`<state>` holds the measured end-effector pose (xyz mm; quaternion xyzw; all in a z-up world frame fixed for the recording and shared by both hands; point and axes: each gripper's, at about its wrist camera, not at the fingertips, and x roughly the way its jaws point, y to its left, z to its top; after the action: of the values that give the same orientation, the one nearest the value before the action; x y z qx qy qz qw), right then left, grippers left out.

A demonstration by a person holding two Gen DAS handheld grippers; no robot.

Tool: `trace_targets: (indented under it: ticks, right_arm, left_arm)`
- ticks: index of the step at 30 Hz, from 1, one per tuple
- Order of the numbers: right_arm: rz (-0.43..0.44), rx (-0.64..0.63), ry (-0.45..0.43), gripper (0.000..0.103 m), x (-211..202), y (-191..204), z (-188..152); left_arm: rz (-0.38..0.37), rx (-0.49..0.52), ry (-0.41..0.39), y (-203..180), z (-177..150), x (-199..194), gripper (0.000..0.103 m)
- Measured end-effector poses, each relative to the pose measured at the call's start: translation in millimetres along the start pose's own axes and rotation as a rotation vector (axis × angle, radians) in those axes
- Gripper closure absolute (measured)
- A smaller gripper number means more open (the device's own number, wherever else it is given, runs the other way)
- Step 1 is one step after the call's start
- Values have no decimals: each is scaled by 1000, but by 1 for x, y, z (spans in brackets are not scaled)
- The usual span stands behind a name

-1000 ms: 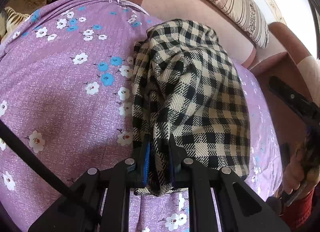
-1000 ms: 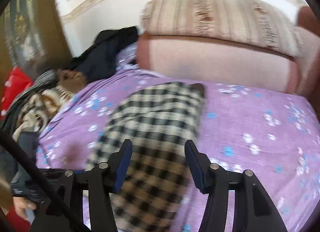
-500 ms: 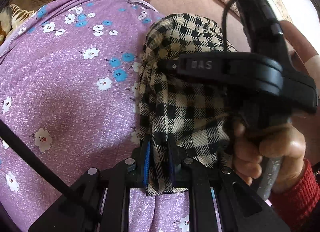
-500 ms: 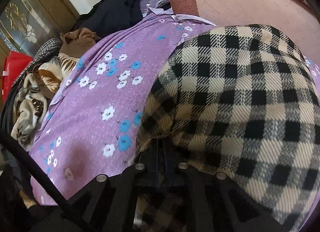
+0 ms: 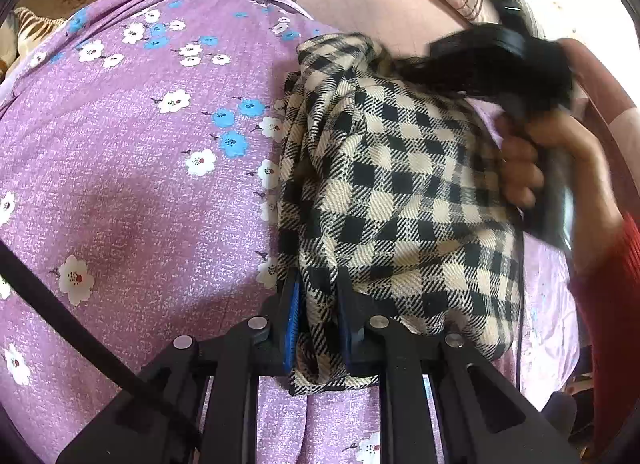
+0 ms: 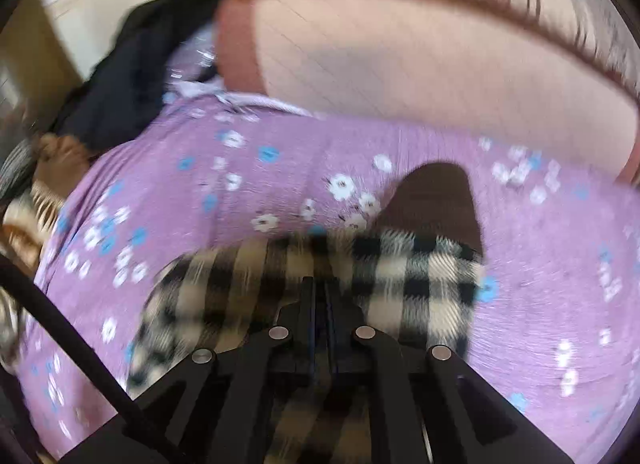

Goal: Fold large clothes
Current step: 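Press the folded bundle flat and open both grippers, withdrawing them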

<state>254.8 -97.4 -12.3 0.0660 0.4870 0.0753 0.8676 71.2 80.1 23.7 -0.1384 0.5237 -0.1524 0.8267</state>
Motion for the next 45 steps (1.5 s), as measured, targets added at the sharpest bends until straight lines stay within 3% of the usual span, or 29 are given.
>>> trace_targets:
  ticks: [3, 6, 9, 13, 17, 20, 23, 26, 32, 38, 44, 45]
  right_arm:
    - [-42, 3, 87, 97, 36, 4, 9]
    - [-104, -69, 54, 97, 35, 16, 10]
    - [-120, -114, -55, 96, 0, 26, -1]
    - [21, -135, -166, 94, -77, 28, -53]
    - [93, -231, -175, 94, -126, 34, -130]
    - [158, -252, -127, 94, -129, 37, -175]
    - [110, -262, -47, 94, -105, 33, -209]
    - [143, -198, 12, 93, -97, 17, -236]
    - [176, -143, 0, 93, -103, 5, -250]
    - [154, -147, -24, 93, -115, 3, -255]
    - [184, -75, -62, 93, -142, -10, -256]
    - [194, -50, -89, 88, -153, -16, -255]
  left_arm:
    - [-3, 0, 0, 1, -2, -1, 85]
    - [-17, -10, 7, 3, -2, -1, 84]
    - [-35, -11, 1, 5, -2, -7, 84]
    - [-51, -4, -39, 6, -1, -27, 84]
    - [-48, -15, -98, 6, -3, -46, 84]
    - [-34, -13, -101, 3, -5, -46, 84]
    - [5, 10, -65, -1, -7, -33, 84]
    - [75, 25, 6, 0, -10, -16, 77]
    - [87, 1, 25, 7, -12, -11, 68]
    - [114, 24, 13, 7, -12, -16, 62]
    - [121, 33, -68, 7, -16, -45, 62]
    - [118, 23, -84, 9, -16, -50, 62]
